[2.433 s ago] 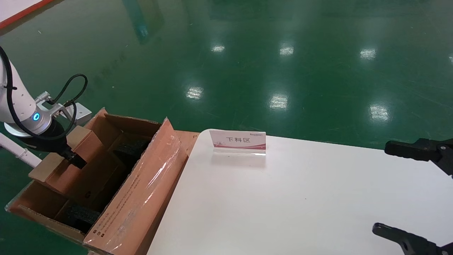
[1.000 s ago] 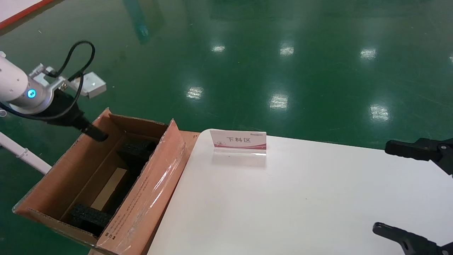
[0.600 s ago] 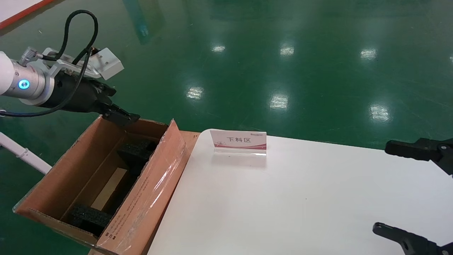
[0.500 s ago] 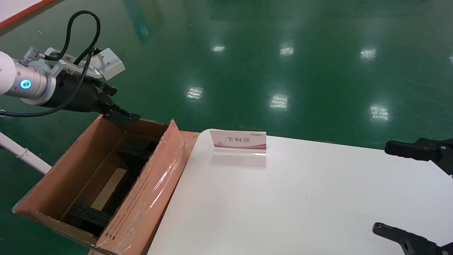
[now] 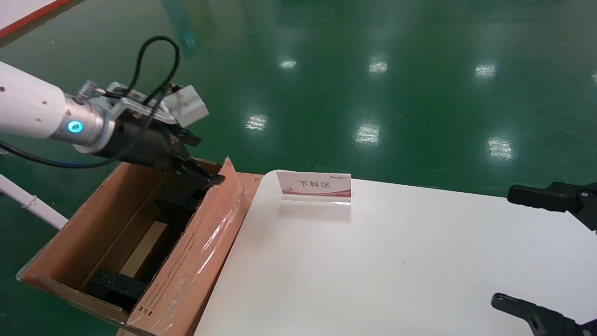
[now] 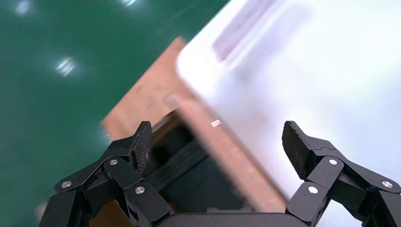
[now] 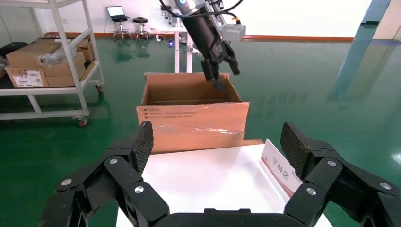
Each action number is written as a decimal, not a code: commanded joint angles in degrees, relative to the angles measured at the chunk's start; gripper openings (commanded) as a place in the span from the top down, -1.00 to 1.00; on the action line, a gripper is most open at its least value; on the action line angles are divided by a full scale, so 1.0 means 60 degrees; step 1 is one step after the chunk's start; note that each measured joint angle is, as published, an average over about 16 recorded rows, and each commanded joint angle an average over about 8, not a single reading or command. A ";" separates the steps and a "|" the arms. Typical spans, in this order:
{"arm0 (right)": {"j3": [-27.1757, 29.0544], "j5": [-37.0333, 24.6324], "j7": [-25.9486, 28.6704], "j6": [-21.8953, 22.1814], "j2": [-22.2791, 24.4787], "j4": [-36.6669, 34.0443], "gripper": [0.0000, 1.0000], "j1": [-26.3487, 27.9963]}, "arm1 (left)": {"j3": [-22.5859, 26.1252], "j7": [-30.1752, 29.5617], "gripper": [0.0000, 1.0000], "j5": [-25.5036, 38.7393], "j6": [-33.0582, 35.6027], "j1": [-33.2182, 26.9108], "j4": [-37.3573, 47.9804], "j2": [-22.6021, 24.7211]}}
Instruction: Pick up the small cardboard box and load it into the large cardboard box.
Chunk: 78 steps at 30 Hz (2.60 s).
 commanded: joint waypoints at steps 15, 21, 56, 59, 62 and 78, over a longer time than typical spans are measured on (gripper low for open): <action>-0.0008 0.0005 -0.0004 0.0002 0.0003 -0.0001 -1.00 0.0003 | -0.4709 0.2519 -1.00 -0.2045 0.1483 0.3718 0.0165 0.0404; -0.0011 0.0007 -0.0005 0.0003 0.0004 -0.0001 -1.00 0.0003 | -0.6474 0.3463 -1.00 -0.2812 0.2038 0.5112 0.0227 0.0555; -0.0022 0.0017 -0.0013 0.0013 0.0010 -0.0003 -1.00 0.0003 | -1.5081 0.7923 -1.00 -0.6539 0.4733 1.1906 0.0534 0.1291; -0.0023 0.0018 -0.0013 0.0013 0.0010 -0.0004 -1.00 0.0003 | -1.4964 0.7883 -1.00 -0.6501 0.4705 1.1816 0.0532 0.1286; -0.0023 0.0018 -0.0013 0.0013 0.0010 -0.0004 -1.00 0.0003 | -1.4858 0.7851 -1.00 -0.6458 0.4675 1.1732 0.0529 0.1277; -0.0023 0.0018 -0.0012 0.0011 0.0010 -0.0004 -1.00 0.0003 | -1.4572 0.7769 -1.00 -0.6332 0.4585 1.1511 0.0518 0.1252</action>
